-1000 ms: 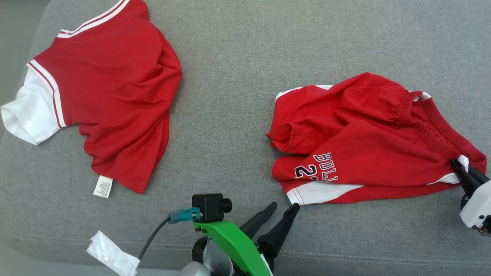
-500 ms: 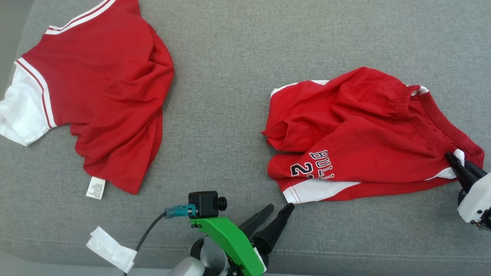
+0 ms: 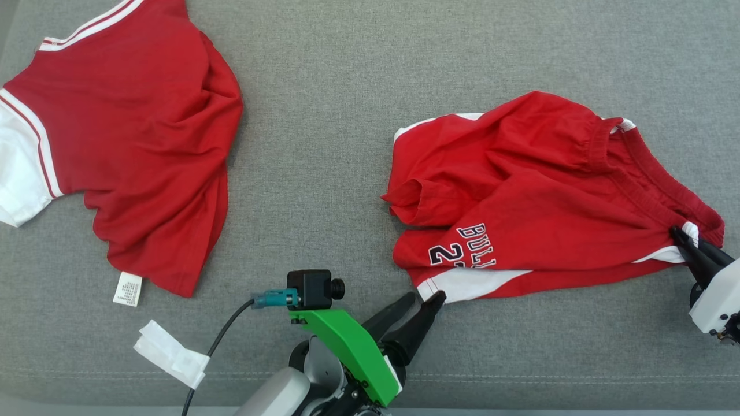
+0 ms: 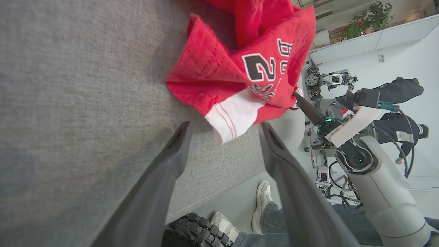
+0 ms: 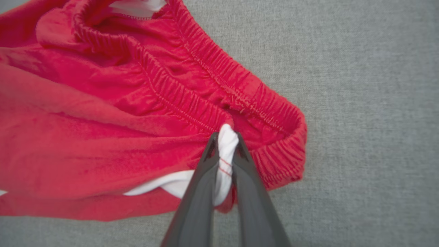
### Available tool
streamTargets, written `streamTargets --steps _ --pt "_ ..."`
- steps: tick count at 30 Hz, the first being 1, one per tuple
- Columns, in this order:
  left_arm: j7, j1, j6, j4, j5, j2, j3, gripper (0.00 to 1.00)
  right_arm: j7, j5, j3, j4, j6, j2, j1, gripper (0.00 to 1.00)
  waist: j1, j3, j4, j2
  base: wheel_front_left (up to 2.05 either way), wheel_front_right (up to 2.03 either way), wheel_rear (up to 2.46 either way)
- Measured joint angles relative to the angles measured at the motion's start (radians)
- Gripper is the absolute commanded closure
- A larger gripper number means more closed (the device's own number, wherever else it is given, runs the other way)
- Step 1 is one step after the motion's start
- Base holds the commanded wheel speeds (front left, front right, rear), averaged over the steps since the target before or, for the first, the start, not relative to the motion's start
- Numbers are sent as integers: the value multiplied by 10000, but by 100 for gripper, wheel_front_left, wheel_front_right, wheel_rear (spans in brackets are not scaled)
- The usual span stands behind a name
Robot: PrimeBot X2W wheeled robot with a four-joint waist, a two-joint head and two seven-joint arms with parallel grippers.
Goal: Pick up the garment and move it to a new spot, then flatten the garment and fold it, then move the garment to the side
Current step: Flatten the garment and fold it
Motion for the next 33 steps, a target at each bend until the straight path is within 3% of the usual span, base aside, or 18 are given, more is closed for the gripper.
streamTargets --steps 20,21,22,23,24,27,29,31,33 --pt "-138 -490 -188 345 -221 -8 -449 0 -59 10 21 92 0 77 -150 100 0 104 -98 0 0 0 0" --pt "-140 -495 -190 364 -230 -8 -474 13 -59 10 25 96 0 79 -151 100 0 107 -107 0 0 0 0" --pt "-148 -502 -190 374 -244 -8 -491 37 -61 10 29 100 0 81 -155 100 0 111 -116 0 0 0 0" --pt "-150 -518 -192 384 -247 -8 -506 48 -65 10 33 102 0 84 -158 100 0 114 -126 0 0 0 0" --pt "-150 -545 -196 393 -261 -8 -527 55 -88 10 36 105 0 92 -160 100 0 116 -135 0 0 0 0" --pt "-236 -622 -267 441 -288 -8 -566 63 -90 10 63 121 0 115 -180 100 0 120 -169 0 0 0 0" --pt "-236 -694 -268 481 -290 -8 -639 84 -90 10 65 134 2 127 -198 100 0 125 -190 0 0 0 0" --pt "-238 -711 -290 502 -301 -8 -690 98 -104 10 67 146 2 134 -204 100 0 129 -203 0 0 0 0" --pt "-238 -732 -313 535 -311 -8 -746 100 -105 10 73 163 2 138 -215 100 0 131 -214 0 0 0 0"
